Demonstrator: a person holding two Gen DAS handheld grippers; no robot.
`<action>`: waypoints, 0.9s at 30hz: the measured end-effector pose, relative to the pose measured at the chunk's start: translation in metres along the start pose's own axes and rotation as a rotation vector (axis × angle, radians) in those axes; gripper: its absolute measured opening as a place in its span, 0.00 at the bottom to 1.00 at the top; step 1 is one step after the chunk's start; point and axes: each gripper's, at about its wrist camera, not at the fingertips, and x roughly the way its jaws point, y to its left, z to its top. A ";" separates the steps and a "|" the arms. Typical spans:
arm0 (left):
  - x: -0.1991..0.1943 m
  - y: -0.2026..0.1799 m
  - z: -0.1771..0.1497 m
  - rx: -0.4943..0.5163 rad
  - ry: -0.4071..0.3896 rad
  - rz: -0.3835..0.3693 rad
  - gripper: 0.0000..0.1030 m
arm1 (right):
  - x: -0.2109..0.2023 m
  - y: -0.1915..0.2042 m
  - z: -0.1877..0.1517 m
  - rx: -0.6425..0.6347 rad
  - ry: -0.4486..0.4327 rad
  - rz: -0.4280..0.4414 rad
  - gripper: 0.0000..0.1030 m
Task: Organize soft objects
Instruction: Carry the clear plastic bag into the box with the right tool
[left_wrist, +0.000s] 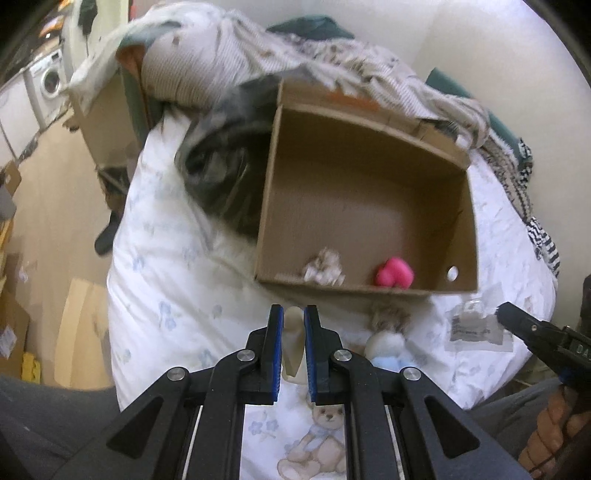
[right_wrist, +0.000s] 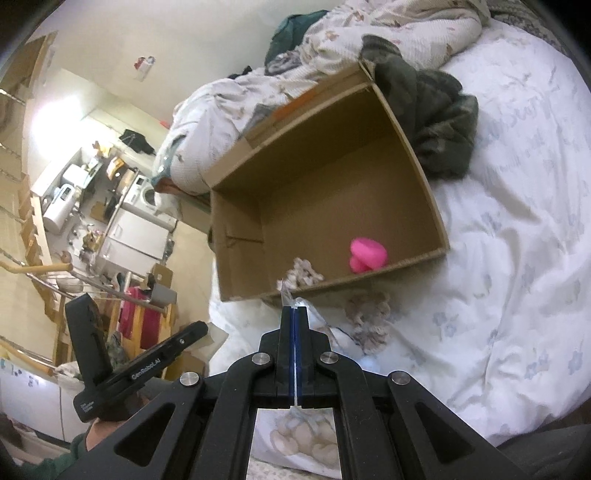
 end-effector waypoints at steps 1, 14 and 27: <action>-0.004 -0.002 0.004 0.010 -0.012 -0.004 0.10 | -0.001 0.001 0.003 -0.002 -0.005 0.004 0.02; -0.007 -0.025 0.075 0.073 -0.073 -0.049 0.10 | 0.002 0.020 0.059 -0.056 -0.040 -0.002 0.02; 0.053 -0.040 0.084 0.135 -0.039 -0.137 0.10 | 0.055 -0.007 0.078 -0.031 0.001 -0.068 0.02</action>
